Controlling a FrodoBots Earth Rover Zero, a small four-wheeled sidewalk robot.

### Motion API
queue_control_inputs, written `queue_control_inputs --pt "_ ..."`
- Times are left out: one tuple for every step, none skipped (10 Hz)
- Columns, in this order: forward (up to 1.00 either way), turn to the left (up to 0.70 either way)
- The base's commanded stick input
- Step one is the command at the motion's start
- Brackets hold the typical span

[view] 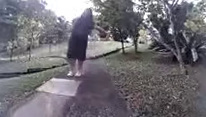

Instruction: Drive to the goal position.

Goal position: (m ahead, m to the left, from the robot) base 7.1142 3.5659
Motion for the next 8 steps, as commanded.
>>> queue_control_inputs --pt "0.70 0.00" --pt "0.70 0.00" --pt "0.70 0.00" --pt "0.70 0.00" --pt "0.70 0.00" --pt "0.70 0.00" --pt "0.70 0.00" --pt "0.70 0.00"
